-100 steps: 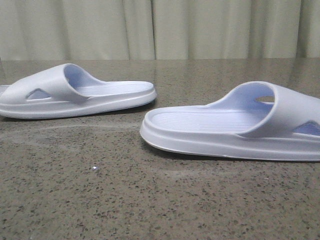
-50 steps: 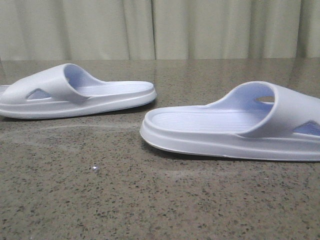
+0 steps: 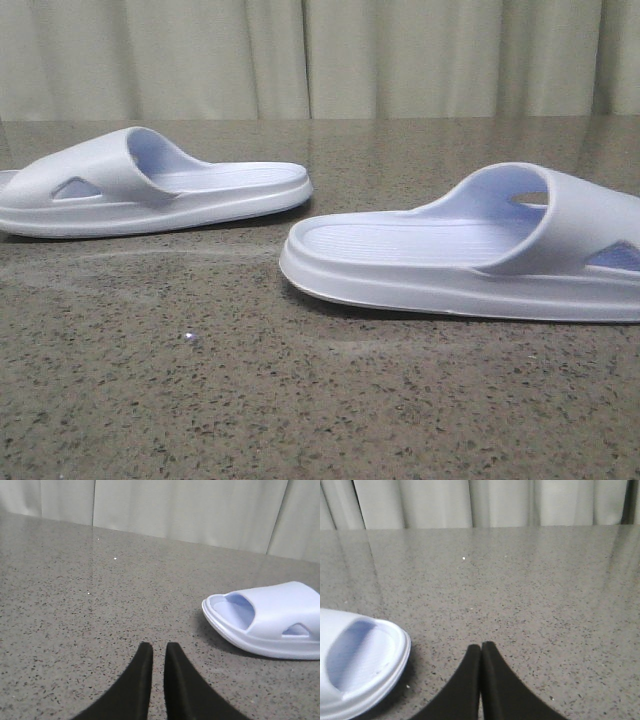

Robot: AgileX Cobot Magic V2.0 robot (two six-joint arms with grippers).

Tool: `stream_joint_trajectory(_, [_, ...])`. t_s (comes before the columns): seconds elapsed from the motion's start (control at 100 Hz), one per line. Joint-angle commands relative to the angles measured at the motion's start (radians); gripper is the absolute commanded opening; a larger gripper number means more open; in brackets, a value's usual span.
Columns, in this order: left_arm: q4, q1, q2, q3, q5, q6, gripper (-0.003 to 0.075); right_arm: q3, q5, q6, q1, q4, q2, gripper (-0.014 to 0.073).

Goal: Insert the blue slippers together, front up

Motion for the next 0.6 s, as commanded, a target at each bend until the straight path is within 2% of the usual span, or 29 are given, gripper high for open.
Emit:
stream_joint_trajectory(0.0, [-0.082, 0.004, 0.009, 0.008, -0.087, -0.008, 0.0015, 0.022, -0.114, 0.000, -0.006, 0.089, 0.009, -0.0079])
stream_joint_trajectory(0.22, [-0.371, 0.004, 0.009, 0.004, -0.103, -0.008, 0.0015, 0.022, -0.201, 0.000, -0.006, 0.399, 0.009, -0.0079])
stream_joint_trajectory(0.3, [-0.419, 0.004, 0.009, -0.004, -0.105, -0.008, 0.0015, 0.020, -0.219, 0.000, -0.006, 0.496, 0.009, -0.0079])
stream_joint_trajectory(0.45, [-0.403, 0.004, 0.020, -0.081, -0.045, -0.008, 0.0015, -0.037, -0.182, -0.010, -0.006, 0.504, 0.018, -0.0078])
stream_joint_trajectory(0.59, [-0.308, 0.004, 0.113, -0.218, 0.030, -0.008, 0.0015, -0.137, -0.115, -0.078, -0.006, 0.502, 0.084, -0.0078])
